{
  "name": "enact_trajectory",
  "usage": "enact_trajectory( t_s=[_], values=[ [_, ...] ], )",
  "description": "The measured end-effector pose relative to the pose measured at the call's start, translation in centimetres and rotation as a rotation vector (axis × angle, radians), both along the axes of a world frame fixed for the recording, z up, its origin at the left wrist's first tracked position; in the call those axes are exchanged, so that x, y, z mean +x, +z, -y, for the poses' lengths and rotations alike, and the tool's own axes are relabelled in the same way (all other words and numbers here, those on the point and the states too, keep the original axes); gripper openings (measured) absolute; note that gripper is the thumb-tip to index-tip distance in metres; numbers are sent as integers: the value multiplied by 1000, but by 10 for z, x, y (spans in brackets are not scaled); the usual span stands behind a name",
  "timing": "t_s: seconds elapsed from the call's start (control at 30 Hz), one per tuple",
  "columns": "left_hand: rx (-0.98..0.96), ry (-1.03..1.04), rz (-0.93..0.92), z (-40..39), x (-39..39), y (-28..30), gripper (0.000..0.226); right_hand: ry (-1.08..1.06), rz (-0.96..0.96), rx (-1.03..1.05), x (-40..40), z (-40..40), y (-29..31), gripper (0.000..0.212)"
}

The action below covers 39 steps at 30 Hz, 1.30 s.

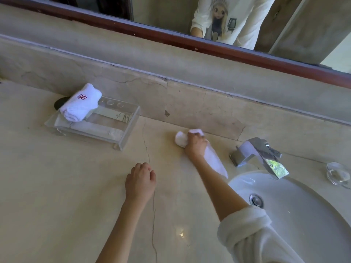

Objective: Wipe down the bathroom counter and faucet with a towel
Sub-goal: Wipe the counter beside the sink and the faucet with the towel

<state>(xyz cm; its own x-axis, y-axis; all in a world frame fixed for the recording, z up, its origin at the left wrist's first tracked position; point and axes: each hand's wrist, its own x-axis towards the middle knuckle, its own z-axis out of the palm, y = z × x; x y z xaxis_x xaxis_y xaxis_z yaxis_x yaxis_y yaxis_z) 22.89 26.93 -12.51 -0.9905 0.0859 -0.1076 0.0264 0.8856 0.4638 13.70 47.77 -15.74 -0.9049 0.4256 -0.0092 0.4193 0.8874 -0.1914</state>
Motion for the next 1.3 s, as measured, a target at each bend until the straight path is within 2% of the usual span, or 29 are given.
enact_trajectory(
  t_s=[0.13, 0.23, 0.3, 0.43, 0.5, 0.6, 0.73, 0.87, 1.0, 1.13, 1.3],
  values=[
    [47, 18, -24, 7, 3, -2, 22, 339, -37, -107, 26, 71, -3, 36],
    [154, 95, -60, 4, 2, 0, 24, 527, -149, -137, 81, 105, -15, 32],
    [197, 159, -110, -2, -1, 5, 28, 643, -175, -160, 134, 115, -20, 37],
    [202, 150, -100, -18, -5, 20, 22, 811, -69, -119, 229, 104, -19, 54],
    [199, 117, -90, -26, -4, 23, 22, 838, -27, -25, 238, 92, -26, 53],
    [206, 124, -95, -32, -3, 28, 20, 766, 40, 56, 211, 92, -30, 51],
    [193, 150, -114, -24, -4, 33, 19, 636, 66, -14, 159, 96, -22, 53],
    [165, 162, -150, -4, -7, 37, 17, 493, 62, 51, 89, 59, -4, 44],
    [127, 182, -111, 16, -8, 38, 21, 298, 57, -14, 52, 41, 2, 51],
    [115, 193, -88, 24, -13, 40, 22, 517, 2, -33, 95, 80, -6, 48],
    [134, 188, -99, 21, -16, 44, 23, 933, 68, -68, 221, 118, -23, 59]
  ],
)
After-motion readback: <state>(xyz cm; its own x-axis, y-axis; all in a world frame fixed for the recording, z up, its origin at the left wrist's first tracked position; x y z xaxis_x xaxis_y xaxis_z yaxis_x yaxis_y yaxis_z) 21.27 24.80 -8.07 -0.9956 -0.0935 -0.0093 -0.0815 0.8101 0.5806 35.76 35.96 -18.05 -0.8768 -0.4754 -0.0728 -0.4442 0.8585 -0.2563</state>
